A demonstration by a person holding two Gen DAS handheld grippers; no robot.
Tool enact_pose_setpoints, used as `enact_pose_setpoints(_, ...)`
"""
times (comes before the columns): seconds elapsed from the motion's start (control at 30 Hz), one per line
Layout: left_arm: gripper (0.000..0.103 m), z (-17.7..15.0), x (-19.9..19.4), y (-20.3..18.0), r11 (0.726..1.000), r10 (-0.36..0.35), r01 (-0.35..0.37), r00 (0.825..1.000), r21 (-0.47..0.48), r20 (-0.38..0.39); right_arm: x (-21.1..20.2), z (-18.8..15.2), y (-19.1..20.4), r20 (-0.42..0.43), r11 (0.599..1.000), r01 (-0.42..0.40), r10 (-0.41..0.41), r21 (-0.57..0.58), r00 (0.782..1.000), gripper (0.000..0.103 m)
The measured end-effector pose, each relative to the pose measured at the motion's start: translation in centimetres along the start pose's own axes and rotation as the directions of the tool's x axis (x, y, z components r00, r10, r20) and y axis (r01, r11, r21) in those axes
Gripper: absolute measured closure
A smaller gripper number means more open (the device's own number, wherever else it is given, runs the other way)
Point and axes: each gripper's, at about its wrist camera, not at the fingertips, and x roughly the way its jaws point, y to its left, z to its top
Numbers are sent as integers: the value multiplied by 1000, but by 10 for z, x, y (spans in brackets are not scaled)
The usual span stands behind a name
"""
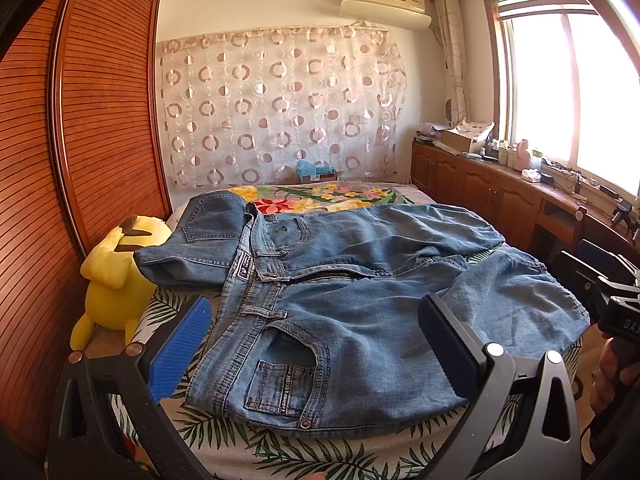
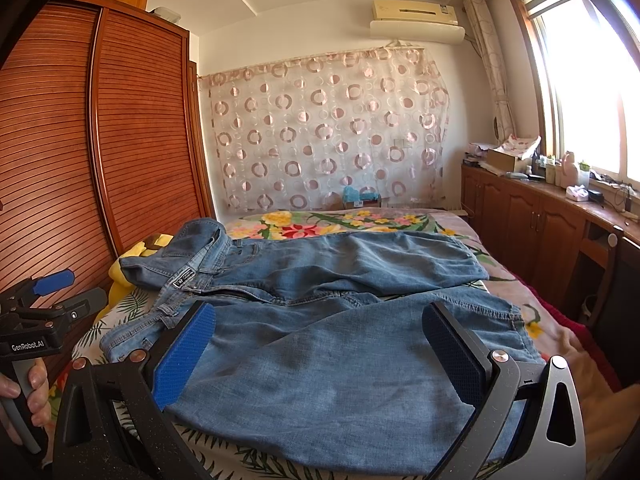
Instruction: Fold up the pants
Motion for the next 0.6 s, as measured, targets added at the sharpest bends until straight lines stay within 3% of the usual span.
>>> enact_pose_setpoints(0.6,0,0,0,0,1000,1,-1,1000,-1,2,0,0,0,0,1000,0,0,1,1000,0)
